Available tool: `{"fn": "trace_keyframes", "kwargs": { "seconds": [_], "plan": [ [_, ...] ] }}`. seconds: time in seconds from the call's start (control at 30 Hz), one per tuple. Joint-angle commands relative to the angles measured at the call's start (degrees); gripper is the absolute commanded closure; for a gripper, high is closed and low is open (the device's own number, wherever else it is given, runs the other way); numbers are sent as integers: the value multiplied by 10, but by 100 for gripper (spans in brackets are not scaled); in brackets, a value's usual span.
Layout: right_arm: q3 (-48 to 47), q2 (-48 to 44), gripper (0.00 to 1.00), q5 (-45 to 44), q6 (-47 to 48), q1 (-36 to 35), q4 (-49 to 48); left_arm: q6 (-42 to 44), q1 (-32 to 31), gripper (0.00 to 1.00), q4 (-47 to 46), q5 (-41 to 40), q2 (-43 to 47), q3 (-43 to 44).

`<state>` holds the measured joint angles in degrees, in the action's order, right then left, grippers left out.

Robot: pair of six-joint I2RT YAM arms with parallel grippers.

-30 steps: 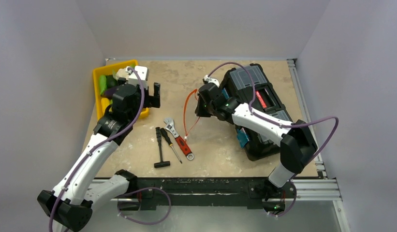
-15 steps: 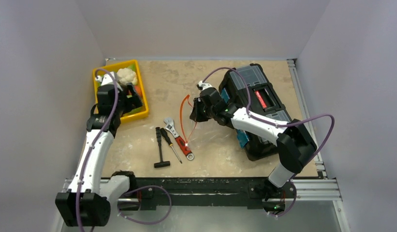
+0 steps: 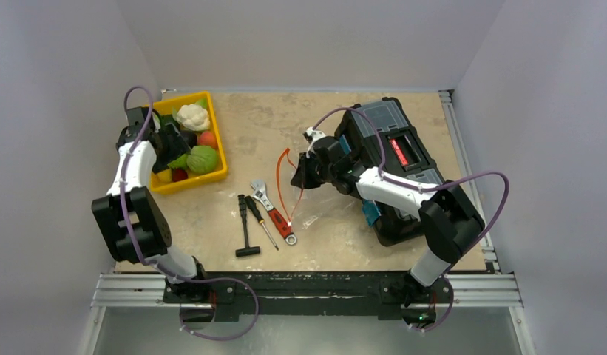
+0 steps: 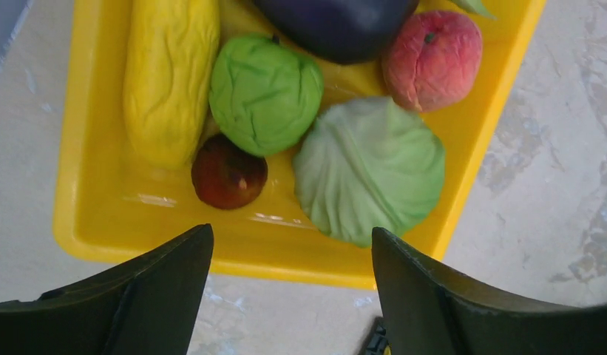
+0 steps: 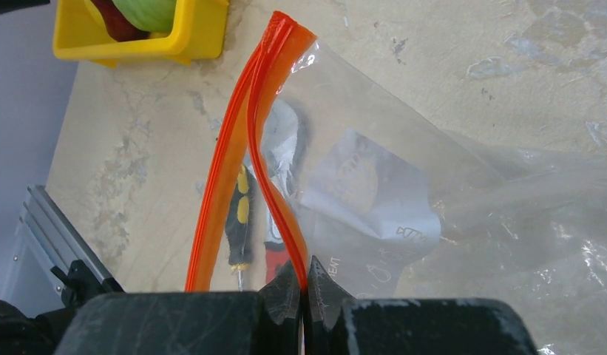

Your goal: Place the food in the zip-top bag and seal the zipper

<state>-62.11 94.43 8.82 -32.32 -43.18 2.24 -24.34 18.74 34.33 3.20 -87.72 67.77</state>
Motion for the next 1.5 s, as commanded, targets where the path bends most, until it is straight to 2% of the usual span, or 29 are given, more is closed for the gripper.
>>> {"fn": "trace_keyframes", "kwargs": {
  "seconds": [0.0,0.13,0.37,0.53,0.73,0.87,1.07,1.13,1.23,1.37,1.43,1.47],
  "plan": [
    [5,7,100,36,9,15,-40,58,1,27,25,-30,-58,89],
    [1,18,100,54,9,21,-38,77,0,44,47,-53,-112,126],
    [2,21,100,59,9,26,-41,79,-9,46,45,-96,-131,112],
    [4,23,100,77,9,27,-46,74,-8,53,64,-74,-173,135],
    [4,31,100,91,3,27,-54,73,-9,57,56,-63,-180,133],
    [1,40,100,103,2,27,-54,71,-10,64,61,-66,-187,135],
    [2,39,100,106,1,27,-57,78,-42,59,79,-125,-192,137],
    [2,40,100,107,1,27,-57,80,-53,61,83,-142,-193,137],
    [2,41,100,111,-1,27,-58,77,-56,68,85,-151,-192,138],
    [-1,40,100,113,-2,27,-57,81,-56,91,84,-164,-189,137],
    [-3,38,100,109,-1,27,-54,78,-56,100,85,-168,-180,136],
    [-5,38,100,107,-1,27,-51,76,-56,100,88,-171,-174,135]
  ]
}}
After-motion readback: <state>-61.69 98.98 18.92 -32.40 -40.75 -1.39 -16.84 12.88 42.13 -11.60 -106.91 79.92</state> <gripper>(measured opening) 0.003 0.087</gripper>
